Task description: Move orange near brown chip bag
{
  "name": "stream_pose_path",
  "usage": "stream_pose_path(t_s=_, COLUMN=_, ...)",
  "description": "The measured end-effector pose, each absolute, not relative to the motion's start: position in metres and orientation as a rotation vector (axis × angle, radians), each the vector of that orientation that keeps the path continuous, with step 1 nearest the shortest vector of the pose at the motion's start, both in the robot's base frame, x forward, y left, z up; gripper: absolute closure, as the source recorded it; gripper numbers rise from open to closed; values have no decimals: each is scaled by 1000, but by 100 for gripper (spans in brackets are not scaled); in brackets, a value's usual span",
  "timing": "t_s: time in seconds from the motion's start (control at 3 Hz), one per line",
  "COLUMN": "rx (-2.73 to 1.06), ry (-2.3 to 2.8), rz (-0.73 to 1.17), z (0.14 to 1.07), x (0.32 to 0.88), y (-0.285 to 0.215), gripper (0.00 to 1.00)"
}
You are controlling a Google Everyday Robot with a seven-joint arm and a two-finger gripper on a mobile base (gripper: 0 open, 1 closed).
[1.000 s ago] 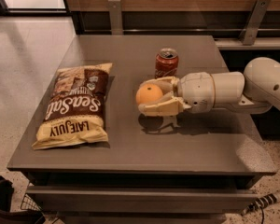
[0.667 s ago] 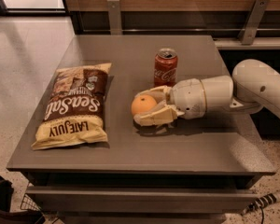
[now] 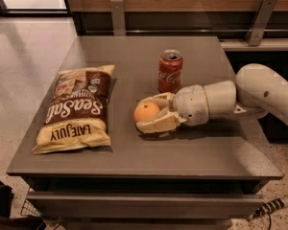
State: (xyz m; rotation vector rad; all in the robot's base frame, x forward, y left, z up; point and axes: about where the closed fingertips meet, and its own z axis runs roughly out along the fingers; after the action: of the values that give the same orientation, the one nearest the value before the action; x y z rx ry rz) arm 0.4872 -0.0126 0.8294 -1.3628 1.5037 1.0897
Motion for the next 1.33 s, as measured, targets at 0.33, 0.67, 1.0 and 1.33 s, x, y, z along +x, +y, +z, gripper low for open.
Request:
stream_pose_path(t_s=0.33, rx=-1363, ry=1504, rz=1090, z=832, x=487, y=-13, gripper=84)
stream_pose_path(t_s=0.67, rx=-1363, ry=1504, rz=1090, z=833, x=487, y=-12, gripper=60)
stream_pose_path(t_s=1.0, rx=-1363, ry=1503, rz=1090, z=833, x=487, y=-12, gripper=37)
stream_pose_path(t_s=1.33, rx=-1363, ry=1503, rz=1090, z=833, x=487, y=-12, gripper=14)
